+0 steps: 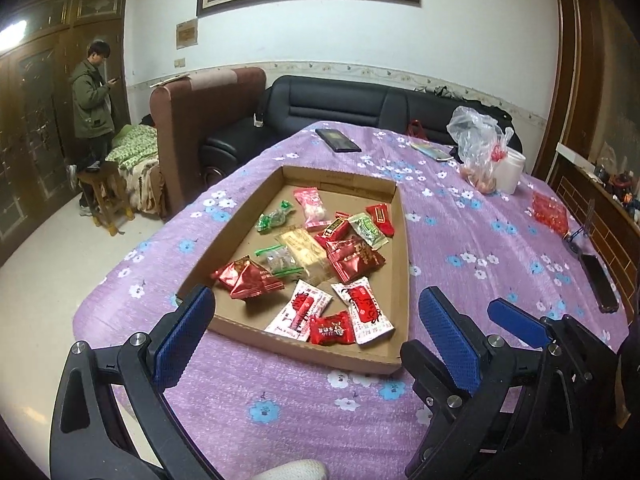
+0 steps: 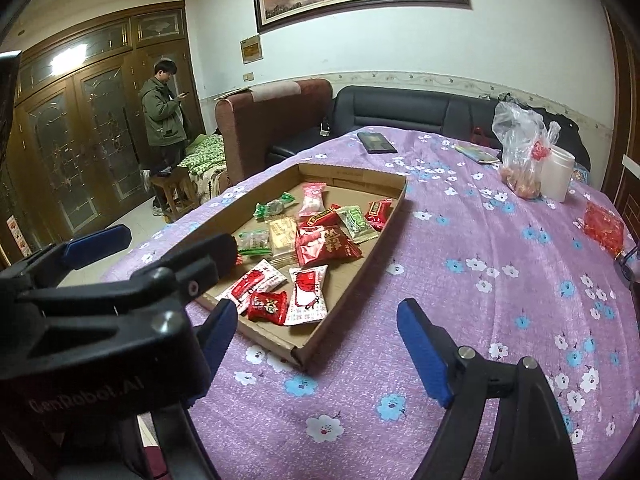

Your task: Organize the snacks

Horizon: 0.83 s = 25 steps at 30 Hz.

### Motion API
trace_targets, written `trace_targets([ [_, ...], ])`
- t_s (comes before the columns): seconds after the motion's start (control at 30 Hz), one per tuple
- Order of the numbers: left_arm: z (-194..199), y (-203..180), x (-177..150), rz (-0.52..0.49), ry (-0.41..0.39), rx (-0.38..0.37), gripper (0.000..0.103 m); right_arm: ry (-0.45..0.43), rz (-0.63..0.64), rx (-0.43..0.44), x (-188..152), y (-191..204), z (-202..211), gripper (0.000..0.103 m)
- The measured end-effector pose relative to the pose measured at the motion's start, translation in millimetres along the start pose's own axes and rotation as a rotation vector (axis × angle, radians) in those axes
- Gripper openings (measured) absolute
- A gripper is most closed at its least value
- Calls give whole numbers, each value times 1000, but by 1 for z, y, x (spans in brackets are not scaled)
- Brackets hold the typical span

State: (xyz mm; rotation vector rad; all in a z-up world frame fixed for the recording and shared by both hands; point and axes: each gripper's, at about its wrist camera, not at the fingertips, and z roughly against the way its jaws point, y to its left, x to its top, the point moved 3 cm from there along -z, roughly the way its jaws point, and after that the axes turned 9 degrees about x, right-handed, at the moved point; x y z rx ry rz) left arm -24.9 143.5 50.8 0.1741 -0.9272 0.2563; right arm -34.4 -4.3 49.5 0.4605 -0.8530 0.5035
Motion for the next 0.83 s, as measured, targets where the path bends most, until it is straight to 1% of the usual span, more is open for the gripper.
trace_targets([
  [0.23,-10,-3,-1,-5,25,0,102,21,-4,7,-1,-4,-9,84],
  [0.47,-14,-10,-2,-26,25,5,102,29,-18,16,-1,-8,-13,84],
  [0.67,-18,-15,-3,-30,50,-18,102,30,-56,15,1,-19,-13,84],
  [0.73,-20,-16,-3,-23,60,-26,102,29,-68,-5,2,-25,-11,84],
  [0.83,-20,-20,-2,-35,55,-15,102,27,-62,-19,3,-29,-10,84],
])
